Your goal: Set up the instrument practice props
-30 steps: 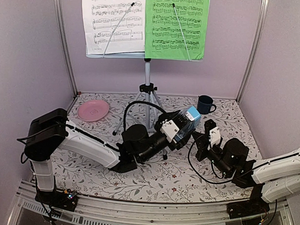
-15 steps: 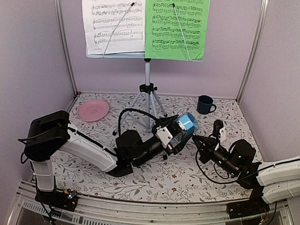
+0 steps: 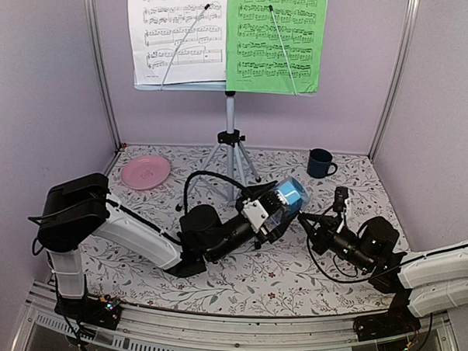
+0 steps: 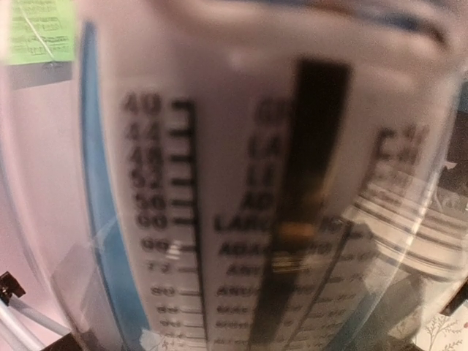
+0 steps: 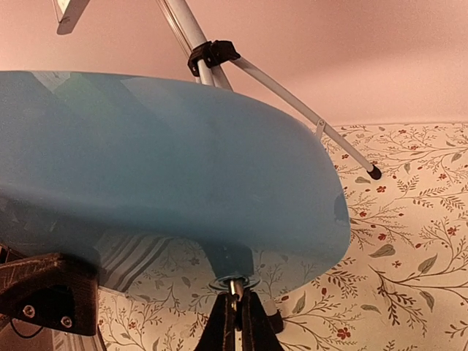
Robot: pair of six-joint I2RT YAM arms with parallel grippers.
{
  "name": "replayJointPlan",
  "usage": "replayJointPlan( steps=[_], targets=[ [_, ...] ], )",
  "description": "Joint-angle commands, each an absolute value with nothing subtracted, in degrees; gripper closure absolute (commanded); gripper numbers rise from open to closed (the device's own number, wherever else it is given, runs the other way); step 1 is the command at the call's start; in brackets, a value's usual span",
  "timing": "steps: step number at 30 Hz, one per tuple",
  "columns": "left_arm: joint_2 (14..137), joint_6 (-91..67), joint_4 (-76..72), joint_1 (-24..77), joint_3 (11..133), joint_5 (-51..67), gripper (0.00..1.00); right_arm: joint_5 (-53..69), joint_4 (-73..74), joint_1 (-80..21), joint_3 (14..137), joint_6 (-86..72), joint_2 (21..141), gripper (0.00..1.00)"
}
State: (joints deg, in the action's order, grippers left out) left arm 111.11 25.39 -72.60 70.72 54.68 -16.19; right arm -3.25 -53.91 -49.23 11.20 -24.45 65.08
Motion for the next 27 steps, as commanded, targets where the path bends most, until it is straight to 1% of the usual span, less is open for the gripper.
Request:
replayJointPlan(
  steps=[1, 4, 6, 8, 10, 11, 18, 23, 27],
  targets=[
    [106.26, 23.12, -73.78, 70.38, 54.77, -17.34, 0.82, -2.94, -55.50, -46.71, 13.55, -23.31, 65.90, 0.86],
    [104.07, 20.92, -72.25, 69.72, 52.76, -16.98, 0.82, 0.79, -51.54, -47.41, 14.71, -21.84, 66.84, 0.66],
    [101.60, 19.69, -71.19, 69.34, 50.75, -16.88, 0.83, 3.30, -49.80, -48.63, 14.85, -20.92, 67.06, 0.46],
    [99.04, 18.45, -69.38, 69.08, 48.56, -16.81, 0.83, 4.09, -48.10, -50.00, 15.04, -19.22, 66.85, 0.23],
    [96.22, 16.73, -67.40, 68.99, 46.28, -16.87, 0.83, 5.24, -46.68, -50.86, 15.37, -18.23, 66.56, 0.02],
    [94.63, 15.73, -66.29, 68.93, 45.06, -16.90, 0.83, 5.85, -46.17, -51.07, 15.57, -17.60, 66.41, 0.01],
    [85.86, 10.66, -60.23, 67.99, 34.75, -21.13, 0.84, 7.91, -41.93, -51.24, 19.73, -15.16, 67.54, 0.01],
    [83.13, 3.74, -54.18, 65.22, 31.70, -21.88, 0.83, 7.65, -37.28, -51.24, 27.19, -13.53, 70.41, 0.01],
    [82.53, -0.99, -54.23, 63.56, 28.60, -22.03, 0.83, 7.07, -34.47, -50.78, 32.12, -13.80, 73.75, 0.01]
  ],
)
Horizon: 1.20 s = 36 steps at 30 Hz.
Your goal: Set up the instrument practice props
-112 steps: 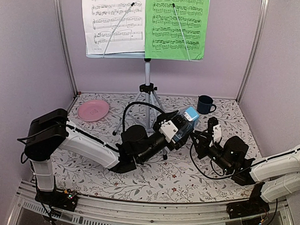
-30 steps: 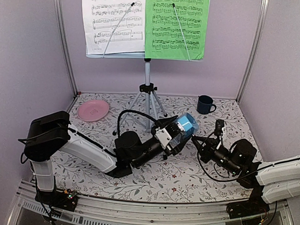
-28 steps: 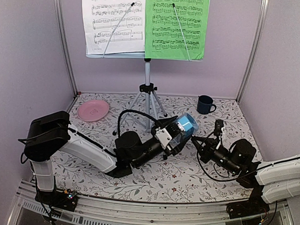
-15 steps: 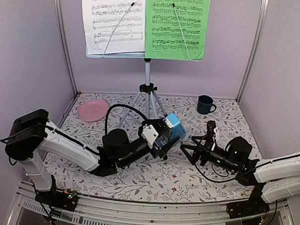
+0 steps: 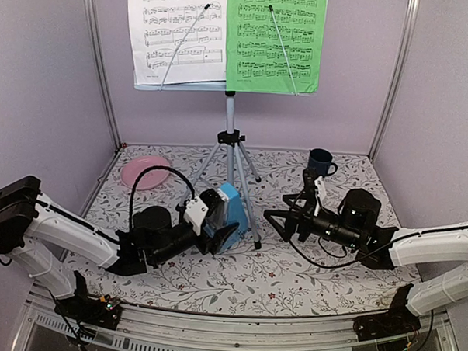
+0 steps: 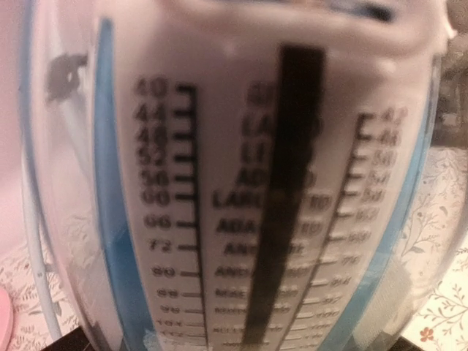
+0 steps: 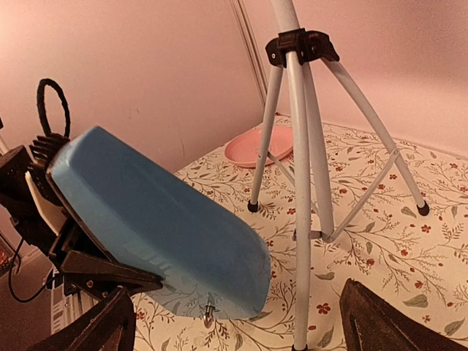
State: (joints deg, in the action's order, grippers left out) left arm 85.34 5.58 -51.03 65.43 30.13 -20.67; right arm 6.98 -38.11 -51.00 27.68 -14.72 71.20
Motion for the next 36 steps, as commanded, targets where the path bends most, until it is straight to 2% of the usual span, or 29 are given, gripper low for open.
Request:
replayJointPlan(
  steps=[1, 11, 16, 22, 33, 36],
  targets=[
    [82.80, -1.88, -54.72, 63.15, 27.95, -21.99, 0.83, 7.44, -34.60, -50.35, 32.95, -14.37, 74.39, 0.01],
    [91.95, -6.96, -66.25, 61.05, 26.60, -21.91, 0.84, 10.41, -31.47, -48.10, 43.18, -16.60, 79.78, 0.01],
    [95.05, -9.57, -66.81, 59.72, 27.07, -21.62, 0.80, 12.19, -29.76, -48.02, 47.79, -16.78, 82.13, 0.01],
    [96.20, -11.67, -65.68, 58.37, 27.07, -18.31, 0.58, 14.02, -28.84, -48.03, 51.23, -18.01, 85.87, 0.01],
    [88.61, -11.82, -55.58, 57.20, 24.60, -13.84, 0.06, 18.64, -21.90, -48.01, 60.14, -19.53, 93.11, 0.01],
    [86.58, -11.47, -53.31, 57.10, 24.02, -13.22, 0.01, 19.47, -20.98, -48.02, 61.35, -19.67, 94.23, 0.01]
  ],
)
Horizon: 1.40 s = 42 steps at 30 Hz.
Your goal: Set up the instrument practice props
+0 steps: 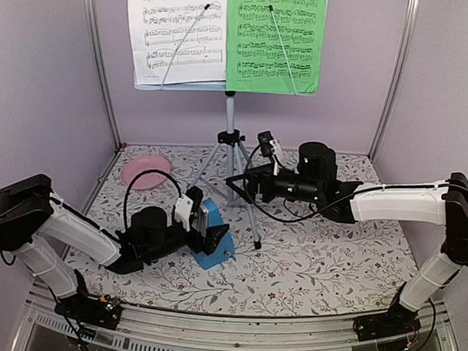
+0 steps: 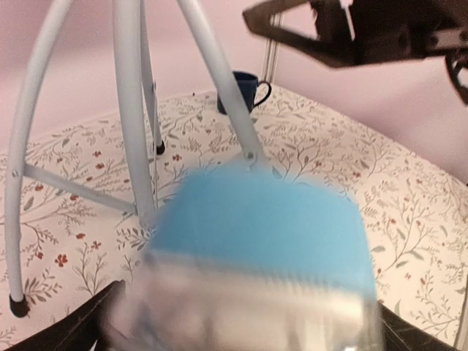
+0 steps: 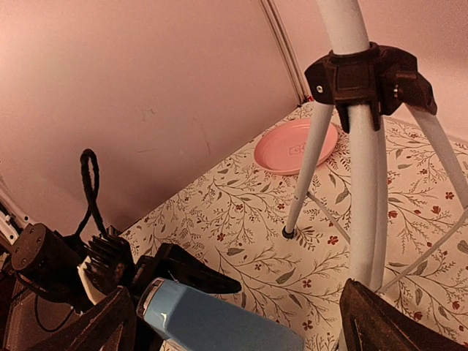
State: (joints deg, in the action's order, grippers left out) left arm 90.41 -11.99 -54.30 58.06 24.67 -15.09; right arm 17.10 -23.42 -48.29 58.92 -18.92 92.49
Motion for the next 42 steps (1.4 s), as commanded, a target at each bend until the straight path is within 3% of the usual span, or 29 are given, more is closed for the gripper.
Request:
replayJointPlan(
  steps=[1, 6, 16, 21, 24, 32, 38, 42],
  targets=[
    [86.00, -11.43, -53.04, 57.13, 23.62, -12.98, 0.01, 19.69, -20.86, -48.06, 61.52, -19.81, 94.41, 0.01],
    [80.00, -9.46, -52.14, 57.01, 20.18, -10.11, 0.02, 21.44, -20.13, -47.99, 62.15, -19.88, 95.09, 0.01],
    [66.52, -0.86, -40.28, 53.37, 17.91, -2.27, 0.17, 26.31, -16.88, -48.69, 64.70, -21.22, 98.37, 0.02],
    [69.74, -3.07, -37.93, 52.15, 18.92, -3.14, 0.05, 25.79, -16.70, -48.71, 64.61, -21.29, 97.85, 0.02],
    [71.64, -3.95, -37.44, 52.05, 18.26, -1.34, 0.05, 25.78, -16.61, -48.74, 64.51, -21.27, 97.65, 0.02],
    [76.99, -9.21, -44.77, 52.23, 11.85, 4.33, 0.19, 26.01, -16.61, -48.36, 64.42, -20.92, 96.97, 0.00],
    [82.74, -7.71, -48.02, 52.21, 12.07, 3.67, 0.39, 26.35, -16.61, -48.01, 64.36, -20.75, 96.84, 0.00],
    [87.86, -7.29, -51.13, 52.23, 13.42, 3.58, 0.45, 26.05, -16.61, -47.91, 64.06, -20.74, 96.70, 0.00]
  ],
)
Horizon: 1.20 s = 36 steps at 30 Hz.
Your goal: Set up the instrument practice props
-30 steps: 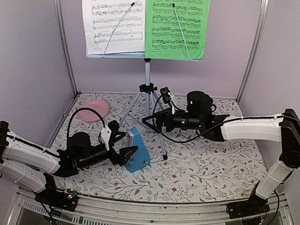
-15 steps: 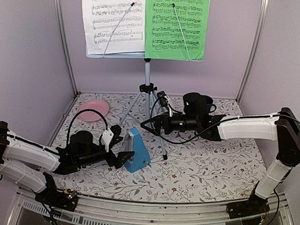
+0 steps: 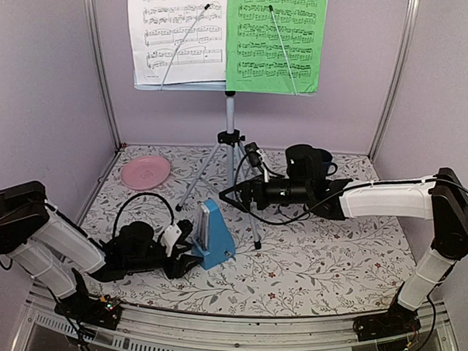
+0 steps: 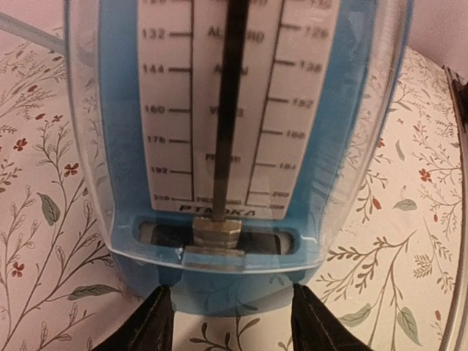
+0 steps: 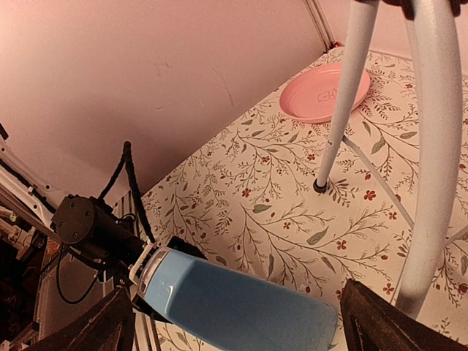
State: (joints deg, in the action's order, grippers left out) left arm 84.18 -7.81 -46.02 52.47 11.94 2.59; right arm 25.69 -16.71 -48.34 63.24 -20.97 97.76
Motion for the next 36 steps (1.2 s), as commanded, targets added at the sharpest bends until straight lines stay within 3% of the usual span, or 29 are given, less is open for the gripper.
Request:
replayJointPlan(
  steps=[1, 14, 17, 20, 24, 36],
  targets=[
    [88.55, -7.34, -51.91, 52.22, 13.83, 3.38, 0.45, 25.83, -16.54, -47.90, 63.92, -20.74, 96.62, 0.00],
    [95.12, -7.00, -62.84, 52.22, 18.36, 3.28, 0.49, 22.71, -15.26, -47.37, 63.23, -19.01, 95.49, 0.00],
    [90.68, -6.36, -64.41, 52.21, 15.69, 3.61, 0.42, 22.39, -15.12, -47.23, 63.27, -18.97, 95.49, 0.00],
    [84.33, -4.30, -57.89, 52.14, 15.93, 2.90, 0.23, 21.51, -14.73, -47.24, 63.83, -18.86, 95.89, 0.02],
    [78.88, -1.65, -52.29, 51.76, 18.41, 1.31, 0.15, 21.52, -14.25, -47.20, 64.84, -19.04, 96.94, 0.04],
    [83.41, 0.35, -54.64, 51.00, 25.66, 6.26, 0.21, 28.13, -17.36, -46.88, 64.78, -27.10, 99.91, 0.05]
  ],
)
